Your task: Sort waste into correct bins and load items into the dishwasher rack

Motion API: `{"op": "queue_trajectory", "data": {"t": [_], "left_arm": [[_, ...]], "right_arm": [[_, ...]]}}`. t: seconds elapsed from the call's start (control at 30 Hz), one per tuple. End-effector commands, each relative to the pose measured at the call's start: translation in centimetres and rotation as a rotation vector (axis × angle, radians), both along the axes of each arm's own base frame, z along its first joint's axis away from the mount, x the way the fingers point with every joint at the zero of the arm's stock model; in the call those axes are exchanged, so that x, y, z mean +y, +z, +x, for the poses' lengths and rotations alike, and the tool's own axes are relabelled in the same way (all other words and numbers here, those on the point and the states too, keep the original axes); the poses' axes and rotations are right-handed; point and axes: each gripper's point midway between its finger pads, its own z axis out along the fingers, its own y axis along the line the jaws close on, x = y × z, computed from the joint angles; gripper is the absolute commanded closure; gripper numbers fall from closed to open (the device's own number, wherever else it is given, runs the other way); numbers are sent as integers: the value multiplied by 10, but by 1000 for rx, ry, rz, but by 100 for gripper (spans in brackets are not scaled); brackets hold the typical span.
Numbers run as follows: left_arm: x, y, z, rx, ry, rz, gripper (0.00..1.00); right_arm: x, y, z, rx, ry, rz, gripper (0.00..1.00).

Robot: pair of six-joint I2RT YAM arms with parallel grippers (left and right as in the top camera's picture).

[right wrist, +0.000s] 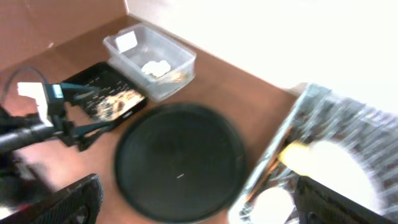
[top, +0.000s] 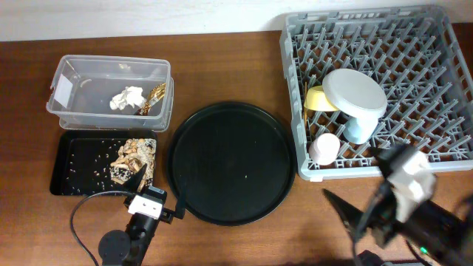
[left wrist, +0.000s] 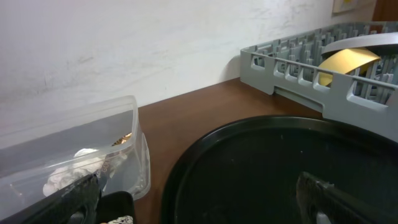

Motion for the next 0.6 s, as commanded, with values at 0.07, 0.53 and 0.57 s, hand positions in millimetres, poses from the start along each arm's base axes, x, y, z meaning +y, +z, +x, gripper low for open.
{"op": "queue_trajectory", "data": {"t": [0.07,0.53,0.57], "left_arm": [[0,-2,0,1,-5,8,1],[0,-2,0,1,-5,8,1],[0,-2,0,1,-5,8,1]], "right_arm": [[-50,-50,23,-222,-265,-22,2],[-51,-255,88,-389,-273,63,1],[-51,-255,88,-389,-273,63,1]]}}
